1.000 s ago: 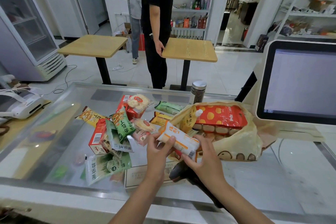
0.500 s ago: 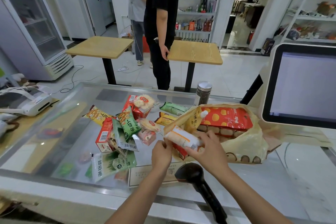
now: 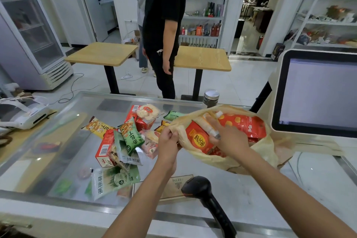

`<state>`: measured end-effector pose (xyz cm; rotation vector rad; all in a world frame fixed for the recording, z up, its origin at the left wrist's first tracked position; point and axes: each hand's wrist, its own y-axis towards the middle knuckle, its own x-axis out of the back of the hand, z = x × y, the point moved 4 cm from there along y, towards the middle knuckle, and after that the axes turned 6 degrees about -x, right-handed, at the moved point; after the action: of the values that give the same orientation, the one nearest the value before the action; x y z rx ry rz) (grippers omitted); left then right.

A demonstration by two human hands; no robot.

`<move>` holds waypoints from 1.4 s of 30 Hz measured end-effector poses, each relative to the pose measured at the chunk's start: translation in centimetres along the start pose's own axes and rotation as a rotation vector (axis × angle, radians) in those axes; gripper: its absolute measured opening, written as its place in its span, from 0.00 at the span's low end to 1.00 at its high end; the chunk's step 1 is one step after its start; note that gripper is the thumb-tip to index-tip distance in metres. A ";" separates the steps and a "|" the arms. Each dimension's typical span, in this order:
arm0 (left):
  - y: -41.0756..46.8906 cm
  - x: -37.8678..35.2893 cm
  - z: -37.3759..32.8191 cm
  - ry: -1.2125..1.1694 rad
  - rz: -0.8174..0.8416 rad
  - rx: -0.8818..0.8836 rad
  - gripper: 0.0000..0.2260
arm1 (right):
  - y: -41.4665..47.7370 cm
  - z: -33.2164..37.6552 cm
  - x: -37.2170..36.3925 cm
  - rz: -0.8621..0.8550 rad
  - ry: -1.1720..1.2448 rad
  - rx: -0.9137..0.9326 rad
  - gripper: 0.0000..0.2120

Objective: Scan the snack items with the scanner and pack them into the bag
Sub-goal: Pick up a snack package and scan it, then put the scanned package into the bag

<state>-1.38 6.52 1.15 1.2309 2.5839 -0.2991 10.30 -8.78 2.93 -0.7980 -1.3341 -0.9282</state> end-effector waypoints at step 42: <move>-1.4 6.1 4.5 1.814 0.161 -0.752 0.31 | -14.4 2.3 -6.5 0.816 1.052 -0.369 0.21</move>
<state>-5.50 8.75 -4.99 1.5478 2.7812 2.6108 -3.68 -12.38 -3.92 -0.8316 0.1097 -0.7272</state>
